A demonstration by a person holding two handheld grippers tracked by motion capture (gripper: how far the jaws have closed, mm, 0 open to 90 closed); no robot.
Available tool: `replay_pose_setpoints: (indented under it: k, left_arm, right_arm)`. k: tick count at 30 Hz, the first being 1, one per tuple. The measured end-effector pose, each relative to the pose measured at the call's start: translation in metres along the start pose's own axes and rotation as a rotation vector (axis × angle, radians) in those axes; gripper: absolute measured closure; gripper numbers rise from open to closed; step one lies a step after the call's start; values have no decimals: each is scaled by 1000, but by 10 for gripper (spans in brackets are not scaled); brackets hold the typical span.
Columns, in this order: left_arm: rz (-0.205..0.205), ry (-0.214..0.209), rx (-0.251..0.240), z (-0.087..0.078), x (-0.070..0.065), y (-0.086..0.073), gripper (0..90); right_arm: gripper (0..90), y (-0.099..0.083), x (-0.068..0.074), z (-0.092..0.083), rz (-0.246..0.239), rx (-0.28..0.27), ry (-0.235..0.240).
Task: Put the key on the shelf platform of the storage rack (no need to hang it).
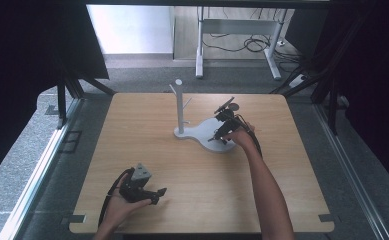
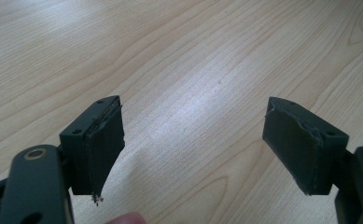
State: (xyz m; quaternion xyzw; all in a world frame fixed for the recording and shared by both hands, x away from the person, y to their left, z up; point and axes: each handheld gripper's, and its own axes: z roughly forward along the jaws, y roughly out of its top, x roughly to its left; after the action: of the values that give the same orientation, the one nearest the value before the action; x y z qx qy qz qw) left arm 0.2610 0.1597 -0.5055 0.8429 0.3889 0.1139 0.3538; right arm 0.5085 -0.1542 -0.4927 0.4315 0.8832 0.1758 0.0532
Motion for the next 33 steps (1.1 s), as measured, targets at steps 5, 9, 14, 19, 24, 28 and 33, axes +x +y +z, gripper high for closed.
replay_pose_setpoints:
  k: [5,9,14,19,24,28,33]
  left_arm:
    - [7,-2,4,1,-1,0,209]
    - [1,-1,0,1,0,0,209]
    - [1,-2,-1,0,0,0,209]
    - [-5,0,-2,-1,2,0,209]
    - [-9,0,1,0,4,-1,210]
    - [-6,2,3,0,4,-1,209]
    - [-14,6,-2,-1,6,-1,209]
  right_arm:
    - [664,-2,0,1,-9,1,-14]
    - [583,-1,2,0,-19,-3,-22]
    - [552,-2,3,-6,-21,-27,-36]
    - [492,-5,2,-19,-6,-58,-35]
    - [464,-12,4,-33,-18,-89,-30]
    - [440,-21,6,-44,-32,-98,-22]
    - [440,-38,10,-58,-45,-145,0]
